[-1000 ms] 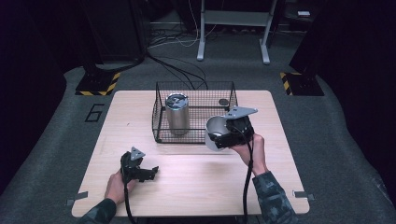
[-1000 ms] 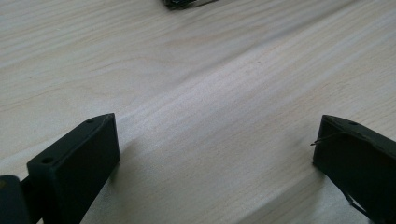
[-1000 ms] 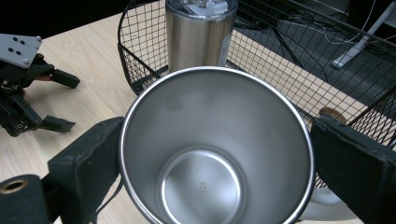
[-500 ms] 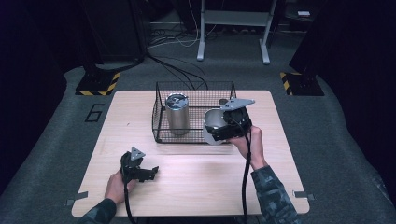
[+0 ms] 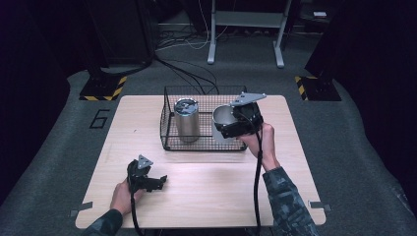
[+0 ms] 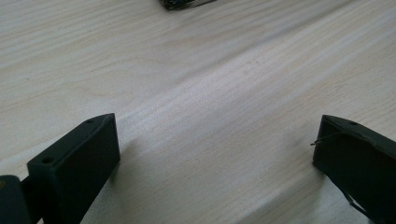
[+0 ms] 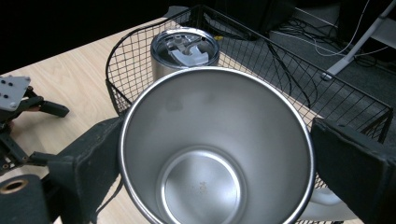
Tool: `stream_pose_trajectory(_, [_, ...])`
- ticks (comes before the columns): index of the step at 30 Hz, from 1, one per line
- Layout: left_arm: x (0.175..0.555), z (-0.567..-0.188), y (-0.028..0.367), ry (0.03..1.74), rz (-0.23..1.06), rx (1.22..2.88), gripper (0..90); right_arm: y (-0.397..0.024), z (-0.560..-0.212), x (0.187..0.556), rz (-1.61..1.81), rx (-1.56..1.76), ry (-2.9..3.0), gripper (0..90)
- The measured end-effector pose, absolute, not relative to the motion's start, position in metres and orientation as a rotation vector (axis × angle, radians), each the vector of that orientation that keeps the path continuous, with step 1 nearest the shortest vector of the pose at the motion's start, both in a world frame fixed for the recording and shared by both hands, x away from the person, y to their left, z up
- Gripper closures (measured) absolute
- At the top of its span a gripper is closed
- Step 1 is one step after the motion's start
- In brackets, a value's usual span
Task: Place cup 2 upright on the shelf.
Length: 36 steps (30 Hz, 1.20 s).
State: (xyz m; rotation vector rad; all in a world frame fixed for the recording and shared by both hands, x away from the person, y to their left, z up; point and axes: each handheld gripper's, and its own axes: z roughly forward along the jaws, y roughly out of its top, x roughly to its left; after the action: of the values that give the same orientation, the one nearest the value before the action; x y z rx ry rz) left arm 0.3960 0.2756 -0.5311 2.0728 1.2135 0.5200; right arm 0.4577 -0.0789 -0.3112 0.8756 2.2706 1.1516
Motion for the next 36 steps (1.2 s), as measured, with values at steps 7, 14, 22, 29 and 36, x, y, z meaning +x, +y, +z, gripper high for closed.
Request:
stream_pose_trajectory(7, [0.396,-0.531,0.275,1.216,0.516,2.074,0.4,-0.074,-0.31,0.47,1.148,0.884,2.265,5.4])
stream_pose_trajectory(14, [0.396,-0.532,0.275,1.217,0.527,2.067,0.4,-0.068,-0.313,0.484,1.123,0.895,2.275,5.4])
stream_pose_trajectory(22, [0.396,-0.531,0.275,1.212,0.527,2.076,0.5,-0.067,-0.319,0.495,1.114,0.924,2.276,5.4])
stream_pose_trajectory(29, [0.396,-0.531,0.276,1.195,0.534,2.096,0.4,-0.063,-0.325,0.504,1.098,0.96,2.265,5.3])
stream_pose_trajectory(36, [0.396,-0.53,0.277,1.188,0.526,2.109,0.4,-0.06,-0.331,0.514,1.067,0.972,2.266,5.4])
